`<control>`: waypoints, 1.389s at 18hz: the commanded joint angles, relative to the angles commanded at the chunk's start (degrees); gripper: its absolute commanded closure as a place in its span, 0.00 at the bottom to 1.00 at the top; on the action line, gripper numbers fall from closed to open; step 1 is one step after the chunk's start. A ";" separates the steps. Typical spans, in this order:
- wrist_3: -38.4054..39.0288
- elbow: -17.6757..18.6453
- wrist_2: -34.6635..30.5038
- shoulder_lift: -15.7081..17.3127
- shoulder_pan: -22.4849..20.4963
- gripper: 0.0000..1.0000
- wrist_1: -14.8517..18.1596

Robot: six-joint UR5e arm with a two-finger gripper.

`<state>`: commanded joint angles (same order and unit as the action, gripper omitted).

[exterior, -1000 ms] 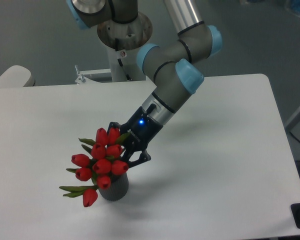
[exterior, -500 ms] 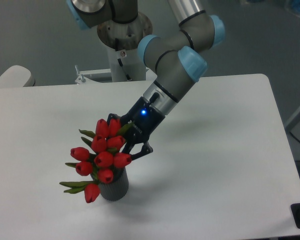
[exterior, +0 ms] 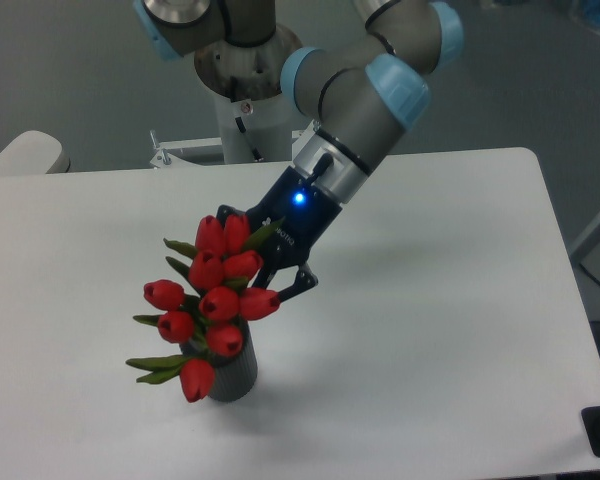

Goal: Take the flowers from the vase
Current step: 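Lift the gripped tulip bunch up out of the grey vase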

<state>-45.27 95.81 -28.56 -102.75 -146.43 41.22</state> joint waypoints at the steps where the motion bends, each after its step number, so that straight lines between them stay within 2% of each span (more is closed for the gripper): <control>1: 0.88 -0.88 0.00 0.00 0.00 0.60 0.00; 8: 6.24 -5.63 1.67 -0.09 -0.88 0.60 0.09; 16: 7.83 -7.47 1.93 -0.26 -1.49 0.62 0.17; 19: 7.04 -7.83 1.67 -1.23 -2.89 0.62 0.09; 25: 5.63 -11.25 1.67 -5.53 -6.67 0.62 0.09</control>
<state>-39.64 84.55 -26.89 -108.28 -153.10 41.31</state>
